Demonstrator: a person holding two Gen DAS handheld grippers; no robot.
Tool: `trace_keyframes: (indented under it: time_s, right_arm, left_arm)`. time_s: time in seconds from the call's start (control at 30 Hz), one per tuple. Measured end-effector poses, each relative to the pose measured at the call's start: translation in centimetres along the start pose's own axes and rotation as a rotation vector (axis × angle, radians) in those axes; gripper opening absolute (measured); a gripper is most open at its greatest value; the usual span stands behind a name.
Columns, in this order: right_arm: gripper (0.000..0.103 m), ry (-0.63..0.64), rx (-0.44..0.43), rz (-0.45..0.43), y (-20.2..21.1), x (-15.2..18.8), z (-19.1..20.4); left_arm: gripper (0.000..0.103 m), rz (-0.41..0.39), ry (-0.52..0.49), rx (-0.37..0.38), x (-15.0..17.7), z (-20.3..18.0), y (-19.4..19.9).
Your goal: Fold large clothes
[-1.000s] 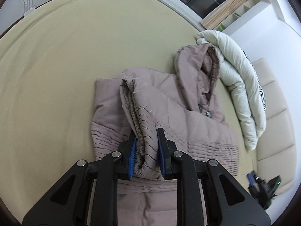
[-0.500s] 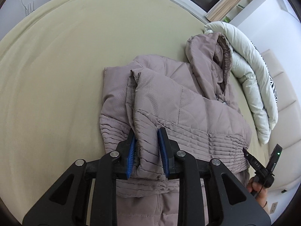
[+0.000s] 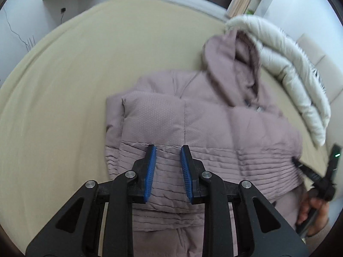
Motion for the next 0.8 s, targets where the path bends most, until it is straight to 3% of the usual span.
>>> trace_keyframes:
  time_s: [0.1, 0.17, 0.23, 0.33, 0.4, 0.43, 0.47, 0.63, 0.8]
  right_arm:
    - [0.075, -0.049, -0.086, -0.069, 3.2, -1.9, -0.2]
    - [0.075, -0.040, -0.095, -0.120, 4.5, -3.6, -0.2]
    - [0.077, -0.055, -0.129, -0.135, 4.7, -6.0, 0.2]
    - [0.077, -0.077, -0.172, -0.119, 3.4, -9.4, 1.5]
    - [0.077, -0.039, -0.175, -0.122, 2.1, -10.7, 2.9]
    - [0.077, -0.021, -0.170, -0.120, 1.4, -11.0, 3.6]
    - [0.077, -0.011, -0.167, -0.114, 0.6, -11.2, 3.9]
    - [0.077, -0.005, -0.169, -0.075, -3.6, -11.1, 4.1]
    - [0.079, 0.002, -0.154, -0.058, -6.4, -9.2, 3.6]
  left_arm:
    - [0.024, -0.092, -0.014, -0.014, -2.0, -0.7, 2.4]
    - [0.024, -0.141, -0.020, -0.025, -4.2, -1.3, 3.5]
    - [0.025, -0.136, -0.031, 0.022, -7.2, -2.6, 2.5]
    - [0.025, -0.132, -0.081, 0.030, -12.4, -6.0, -0.2]
    - [0.038, -0.146, -0.123, 0.058, -15.6, -9.1, -2.2]
    - [0.066, -0.142, -0.125, 0.068, -17.0, -10.3, -3.4]
    - [0.079, -0.145, -0.124, 0.062, -18.2, -11.5, -4.7]
    - [0.079, -0.108, -0.205, -0.045, -22.8, -15.9, -11.1]
    - [0.079, -0.048, -0.238, -0.202, -24.9, -16.1, -18.1]
Point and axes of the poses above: each gripper's, at about its wrist camera, not at the fingertips, and y roughly against the way its jaws point, z to its left, x to its underside, the point moved 5 cm from there along -y, roughly the way its jaws point, and after that the axes turned 7 degrees about -y, right-handed, at the moved point
